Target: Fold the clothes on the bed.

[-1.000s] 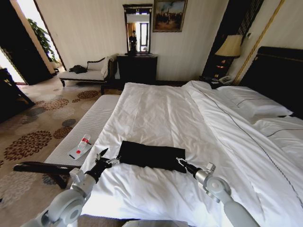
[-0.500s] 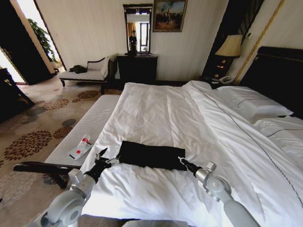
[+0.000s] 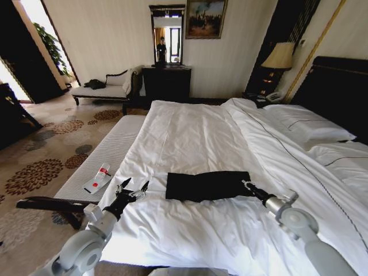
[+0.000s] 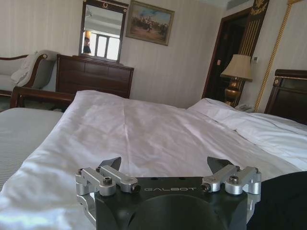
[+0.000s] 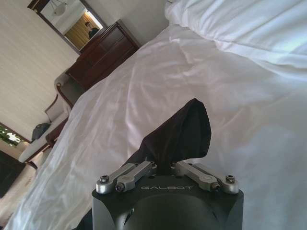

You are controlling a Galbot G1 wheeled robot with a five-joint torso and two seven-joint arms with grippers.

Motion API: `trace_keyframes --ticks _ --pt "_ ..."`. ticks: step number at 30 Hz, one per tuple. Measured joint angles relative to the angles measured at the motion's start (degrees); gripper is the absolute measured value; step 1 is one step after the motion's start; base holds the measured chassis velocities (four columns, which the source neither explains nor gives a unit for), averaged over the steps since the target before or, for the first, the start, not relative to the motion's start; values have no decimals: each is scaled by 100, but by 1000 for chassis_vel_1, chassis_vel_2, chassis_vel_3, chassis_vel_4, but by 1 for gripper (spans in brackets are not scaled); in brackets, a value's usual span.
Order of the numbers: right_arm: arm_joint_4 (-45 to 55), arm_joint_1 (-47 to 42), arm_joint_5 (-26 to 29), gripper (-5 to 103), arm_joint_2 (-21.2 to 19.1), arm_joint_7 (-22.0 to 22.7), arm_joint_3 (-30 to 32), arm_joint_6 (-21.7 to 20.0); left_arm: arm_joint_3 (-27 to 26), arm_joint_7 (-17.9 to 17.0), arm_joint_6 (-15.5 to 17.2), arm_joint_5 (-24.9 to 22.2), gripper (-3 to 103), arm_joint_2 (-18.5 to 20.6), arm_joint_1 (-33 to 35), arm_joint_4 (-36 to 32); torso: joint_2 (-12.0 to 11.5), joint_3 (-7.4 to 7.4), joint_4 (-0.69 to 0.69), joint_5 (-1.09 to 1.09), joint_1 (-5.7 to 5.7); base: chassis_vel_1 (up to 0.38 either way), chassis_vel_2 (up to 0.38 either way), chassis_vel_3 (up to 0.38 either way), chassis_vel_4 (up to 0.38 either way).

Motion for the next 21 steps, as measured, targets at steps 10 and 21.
trace_keyframes --ticks 10,21 --pt "-67 -2 -792 5 -65 4 -192 134 -310 -53 4 -167 100 36 43 -359 0 0 -1 0 0 0 0 0 0" --pt "1162 282 -1120 5 144 409 -1257 164 -1252 -250 229 -627 100 214 -111 -931 1 0 0 -2 0 0 0 0 0"
